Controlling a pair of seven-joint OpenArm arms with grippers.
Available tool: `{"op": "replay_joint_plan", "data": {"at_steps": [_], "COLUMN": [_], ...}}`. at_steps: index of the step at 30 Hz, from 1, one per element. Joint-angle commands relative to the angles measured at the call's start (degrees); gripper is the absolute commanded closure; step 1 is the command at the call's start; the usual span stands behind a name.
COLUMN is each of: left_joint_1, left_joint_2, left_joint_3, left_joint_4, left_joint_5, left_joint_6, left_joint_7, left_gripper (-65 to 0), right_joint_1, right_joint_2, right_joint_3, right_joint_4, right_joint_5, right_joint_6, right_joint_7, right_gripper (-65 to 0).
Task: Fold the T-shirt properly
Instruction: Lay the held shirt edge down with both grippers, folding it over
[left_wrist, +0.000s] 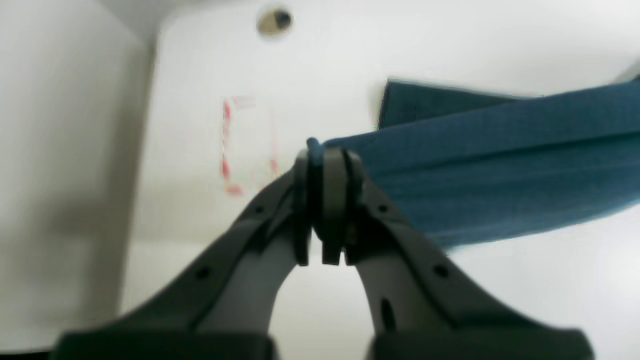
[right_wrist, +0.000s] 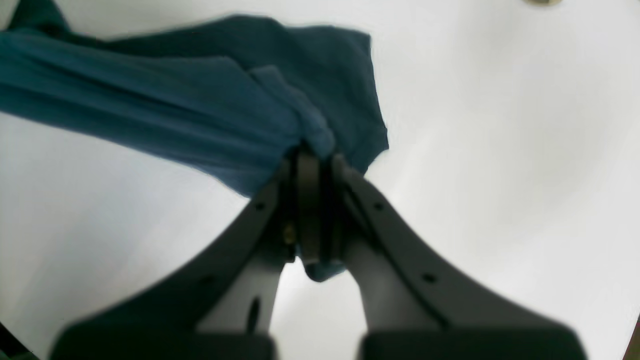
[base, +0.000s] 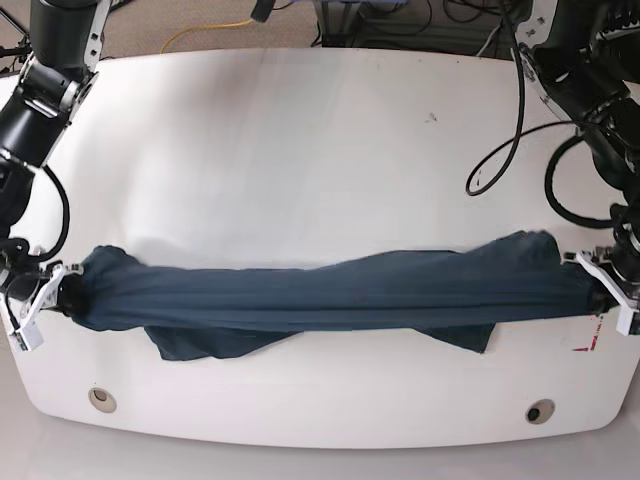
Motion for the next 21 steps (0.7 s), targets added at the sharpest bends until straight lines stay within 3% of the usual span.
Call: {"op": "replay_joint_plan", "data": {"at_steps": [1,10,21], "left_joint_1": [2.5,18.23,24.03], "left_joint_2": [-0.91,-0.82,-1.17], "left_joint_3": [-1.64,-2.95,-3.66], "left_joint_4": [2.22,2.39,2.13], "left_joint_5": [1.98,2.07,2.33], "left_joint_6": [0.16,-6.08,-6.52], "left_joint_7": [-0.41,-0.5,-0.85], "left_gripper": [0.0,0.0,0.0], "right_joint_1": [-2.1,-19.06,-28.47], "right_joint_2": [2.02,-0.79,-3.87], "right_joint_3": [2.64,8.36,8.8], "right_joint_4": [3.55,9.8,10.23], "right_joint_5": [-1.75,-1.75,-1.93], "right_joint_6": [-0.14,-0.14,-0.14], "right_joint_7": [0.39,0.48,0.74], "right_gripper": [0.0,0.0,0.0]}}
